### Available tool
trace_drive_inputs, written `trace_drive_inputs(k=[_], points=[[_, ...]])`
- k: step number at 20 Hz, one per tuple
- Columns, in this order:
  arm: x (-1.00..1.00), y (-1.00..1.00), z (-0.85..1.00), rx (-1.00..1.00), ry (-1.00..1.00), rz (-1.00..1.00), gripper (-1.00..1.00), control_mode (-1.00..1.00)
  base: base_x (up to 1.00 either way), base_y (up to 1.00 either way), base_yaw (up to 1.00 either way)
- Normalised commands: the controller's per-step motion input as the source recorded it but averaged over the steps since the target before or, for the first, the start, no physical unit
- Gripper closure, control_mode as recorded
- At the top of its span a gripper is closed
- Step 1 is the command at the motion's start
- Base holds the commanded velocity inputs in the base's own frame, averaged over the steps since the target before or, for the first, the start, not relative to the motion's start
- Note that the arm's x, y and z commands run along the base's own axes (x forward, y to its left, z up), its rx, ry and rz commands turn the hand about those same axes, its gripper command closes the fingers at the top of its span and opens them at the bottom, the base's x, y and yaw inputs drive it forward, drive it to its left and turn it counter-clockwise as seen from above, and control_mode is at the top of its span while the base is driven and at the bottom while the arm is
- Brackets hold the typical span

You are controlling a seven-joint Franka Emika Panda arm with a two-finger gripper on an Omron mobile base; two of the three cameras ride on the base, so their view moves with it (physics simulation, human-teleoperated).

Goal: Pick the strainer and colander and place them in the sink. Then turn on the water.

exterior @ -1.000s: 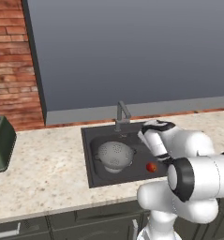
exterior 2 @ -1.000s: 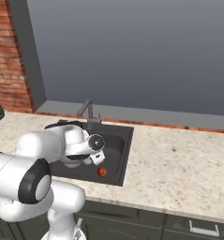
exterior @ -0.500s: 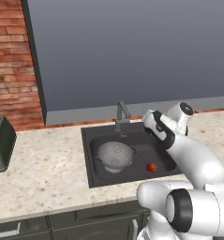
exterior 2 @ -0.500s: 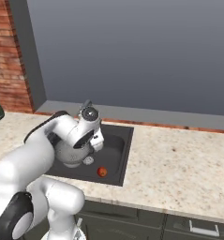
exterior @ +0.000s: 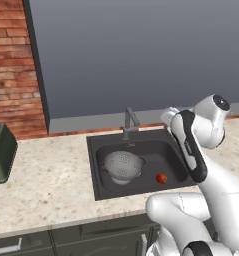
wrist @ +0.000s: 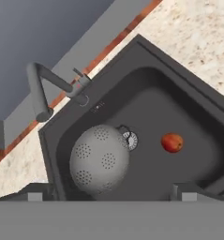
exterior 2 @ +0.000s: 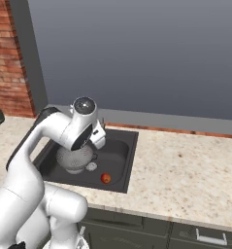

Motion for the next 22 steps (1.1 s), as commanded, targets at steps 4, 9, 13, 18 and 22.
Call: trace_drive_inputs(k=[4, 9, 13, 18, 22], points=[[-0.78, 0.00, 0.69, -0.16, -0.23, 0.32, -1.00, -1.00, 0.00, 0.00, 0.00], [-0.60, 0.00, 0.97, -0.20, -0.14, 0.20, -1.00, -1.00, 0.00, 0.00, 0.00], [-0.54, 0.00, 0.96, -0.24, 0.04, 0.13, -1.00, -1.00, 0.00, 0.00, 0.00], [-0.44, 0.09, 0.65, -0.29, 0.23, 0.07, -1.00, -1.00, 0.00, 0.00, 0.00], [-0.69, 0.10, 0.30, -0.17, 0.04, 0.08, -1.00, -1.00, 0.00, 0.00, 0.00]])
